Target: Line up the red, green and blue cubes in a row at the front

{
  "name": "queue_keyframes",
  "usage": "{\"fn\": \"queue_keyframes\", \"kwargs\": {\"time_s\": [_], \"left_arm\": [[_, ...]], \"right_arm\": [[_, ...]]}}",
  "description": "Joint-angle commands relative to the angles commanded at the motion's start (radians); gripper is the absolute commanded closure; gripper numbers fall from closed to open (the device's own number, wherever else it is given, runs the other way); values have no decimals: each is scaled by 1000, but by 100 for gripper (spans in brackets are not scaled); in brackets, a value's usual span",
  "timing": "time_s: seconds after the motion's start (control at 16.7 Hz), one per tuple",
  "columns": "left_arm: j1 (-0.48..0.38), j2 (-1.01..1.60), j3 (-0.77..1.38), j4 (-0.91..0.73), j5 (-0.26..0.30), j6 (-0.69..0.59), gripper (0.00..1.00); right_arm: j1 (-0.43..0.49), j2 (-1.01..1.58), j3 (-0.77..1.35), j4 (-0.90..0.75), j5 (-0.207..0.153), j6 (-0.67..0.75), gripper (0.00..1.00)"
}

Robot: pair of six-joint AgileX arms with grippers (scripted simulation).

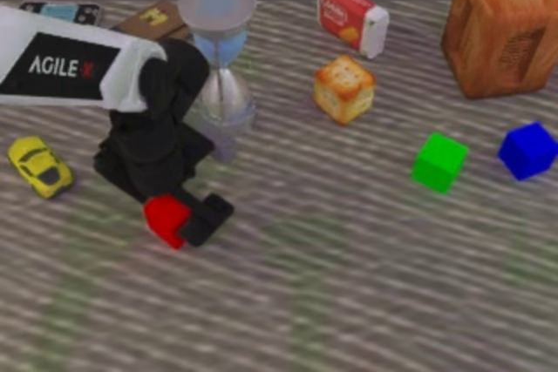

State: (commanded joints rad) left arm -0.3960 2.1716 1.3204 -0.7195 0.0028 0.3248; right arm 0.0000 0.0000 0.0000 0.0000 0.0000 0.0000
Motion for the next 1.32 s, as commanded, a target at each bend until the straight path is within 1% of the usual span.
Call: {"fn": "queue_keyframes", "kwargs": {"time_s": [0.6,0.66,1.08,1.14,1.32], "left_arm": [[0,0,0,0,0,0,98],[0,0,0,0,0,0,100],[0,0,0,0,0,0,100],[0,-30,9,-14,8,-4,100],[2,-48,36,-56,8,-3,100]], "right_arm": [[0,0,0,0,0,0,0],[0,0,0,0,0,0,0],[0,0,0,0,0,0,0],[0,0,0,0,0,0,0],[0,0,0,0,0,0,0]]}}
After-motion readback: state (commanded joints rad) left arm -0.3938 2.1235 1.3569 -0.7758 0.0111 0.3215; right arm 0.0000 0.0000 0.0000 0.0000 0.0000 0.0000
